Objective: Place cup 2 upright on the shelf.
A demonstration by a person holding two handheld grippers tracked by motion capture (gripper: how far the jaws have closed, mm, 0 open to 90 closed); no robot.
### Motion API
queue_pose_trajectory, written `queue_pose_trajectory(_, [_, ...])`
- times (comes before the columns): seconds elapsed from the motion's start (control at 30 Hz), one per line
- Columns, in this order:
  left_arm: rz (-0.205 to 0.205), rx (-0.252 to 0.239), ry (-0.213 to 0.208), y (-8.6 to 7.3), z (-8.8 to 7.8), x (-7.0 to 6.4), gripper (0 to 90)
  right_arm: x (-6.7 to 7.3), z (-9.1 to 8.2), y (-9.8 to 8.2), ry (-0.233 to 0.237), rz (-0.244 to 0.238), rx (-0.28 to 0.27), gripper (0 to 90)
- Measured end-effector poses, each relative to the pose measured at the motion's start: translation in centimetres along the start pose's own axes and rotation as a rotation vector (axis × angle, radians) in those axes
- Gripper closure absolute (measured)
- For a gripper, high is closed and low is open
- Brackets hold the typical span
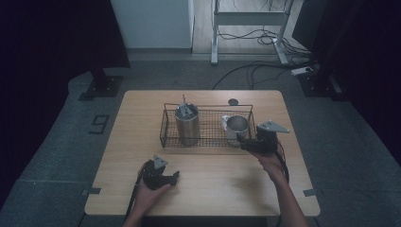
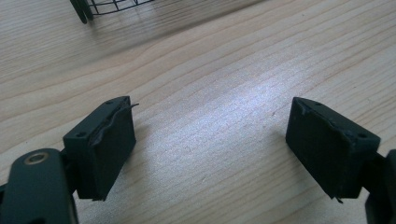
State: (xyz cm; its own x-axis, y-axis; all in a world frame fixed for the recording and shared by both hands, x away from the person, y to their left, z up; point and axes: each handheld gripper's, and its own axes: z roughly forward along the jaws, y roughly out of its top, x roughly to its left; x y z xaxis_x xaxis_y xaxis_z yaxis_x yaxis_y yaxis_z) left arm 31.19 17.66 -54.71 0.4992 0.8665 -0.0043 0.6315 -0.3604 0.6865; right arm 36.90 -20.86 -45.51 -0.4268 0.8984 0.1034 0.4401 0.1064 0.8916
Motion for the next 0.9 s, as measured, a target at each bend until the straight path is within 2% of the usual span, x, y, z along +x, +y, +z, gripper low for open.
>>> queue_pose_trajectory(0.2, [0.000, -0.001, 0.000, 0.0, 0.0, 0.0, 15.9, -0.2, -1.2, -2.1, 0.004, 0.001, 0.007, 13.0])
queue_pose_trajectory(0.47, [0.000, -0.001, 0.000, 0.0, 0.0, 0.0, 15.9, -0.8, -2.4, -4.6, 0.014, 0.029, 0.022, 13.5])
queue_pose_trajectory(0.67, [-0.002, -0.002, 0.001, 0.0, 0.0, 0.0, 16.1, -1.0, -2.7, -6.2, 0.015, 0.046, 0.038, 13.8])
queue_pose_trajectory(0.9, [-0.002, -0.002, 0.001, 0.0, 0.0, 0.0, 16.1, -1.3, -2.5, -8.7, 0.006, 0.055, 0.095, 13.8])
